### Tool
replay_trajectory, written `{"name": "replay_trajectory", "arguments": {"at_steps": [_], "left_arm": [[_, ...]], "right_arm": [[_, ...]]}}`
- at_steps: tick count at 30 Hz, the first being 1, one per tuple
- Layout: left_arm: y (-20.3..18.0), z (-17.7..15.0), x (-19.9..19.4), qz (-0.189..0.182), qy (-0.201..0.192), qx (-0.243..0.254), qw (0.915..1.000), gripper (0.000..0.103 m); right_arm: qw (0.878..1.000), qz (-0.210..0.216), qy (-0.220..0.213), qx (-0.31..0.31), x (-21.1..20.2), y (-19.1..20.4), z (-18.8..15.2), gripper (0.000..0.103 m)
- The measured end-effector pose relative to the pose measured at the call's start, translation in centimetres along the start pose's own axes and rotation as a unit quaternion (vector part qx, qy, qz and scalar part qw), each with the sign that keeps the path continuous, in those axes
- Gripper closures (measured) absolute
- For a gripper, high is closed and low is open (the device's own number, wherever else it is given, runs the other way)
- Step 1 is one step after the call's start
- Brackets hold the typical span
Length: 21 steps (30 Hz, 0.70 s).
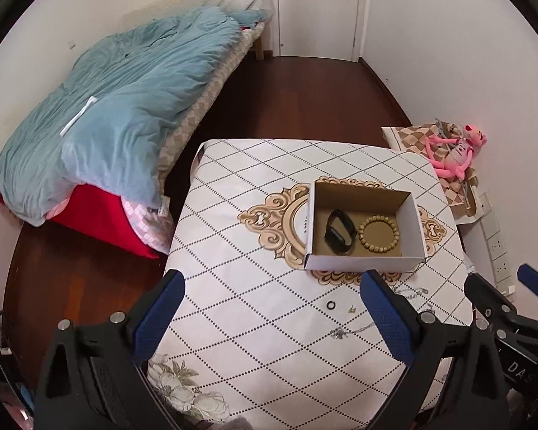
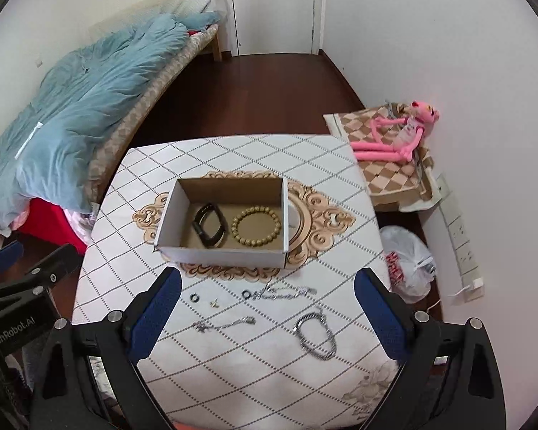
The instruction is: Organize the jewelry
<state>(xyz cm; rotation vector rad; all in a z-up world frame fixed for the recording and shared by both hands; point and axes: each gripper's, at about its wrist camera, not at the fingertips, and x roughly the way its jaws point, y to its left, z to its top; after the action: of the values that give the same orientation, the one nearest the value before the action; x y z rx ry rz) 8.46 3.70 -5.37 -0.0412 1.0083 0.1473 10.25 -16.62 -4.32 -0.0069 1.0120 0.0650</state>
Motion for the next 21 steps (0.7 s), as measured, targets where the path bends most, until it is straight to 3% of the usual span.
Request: {"name": "replay_trajectory", "arguments": {"at_steps": [7,14,16,19,21], "left_arm": [[-0.4,-3.6,2.9,0.014,0.024,0.005,0.9996,0.003],[-1.4,-7.3,7.6,0.023,0.069,0.015,0.9972,0.003],[-1.6,-8.1,8.8,0.025,0.08,0.018,0.9963,0.003],[-2.1,-8.9,10.3,0.03,0.095,0.027,0.9947,0.003],[-2.3,-9.3,11.1,0.031,0.103,0.031,0.9937,0.003]], "right_arm": [[0.996,-0.007,0.063,0.07,5.1,-4.2,-4.6,0.005],[0.976,-0.005,0.14,0.168,11.8,-10.5,-10.0,0.005],[0.972,-0.009,0.146,0.187,13.1,-11.8,-11.1,0.011],[0.969,-0.02,0.153,0.191,14.8,-12.6,-12.2,0.029],[0.975,-0.037,0.139,0.167,14.7,-12.0,-12.0,0.038]]}}
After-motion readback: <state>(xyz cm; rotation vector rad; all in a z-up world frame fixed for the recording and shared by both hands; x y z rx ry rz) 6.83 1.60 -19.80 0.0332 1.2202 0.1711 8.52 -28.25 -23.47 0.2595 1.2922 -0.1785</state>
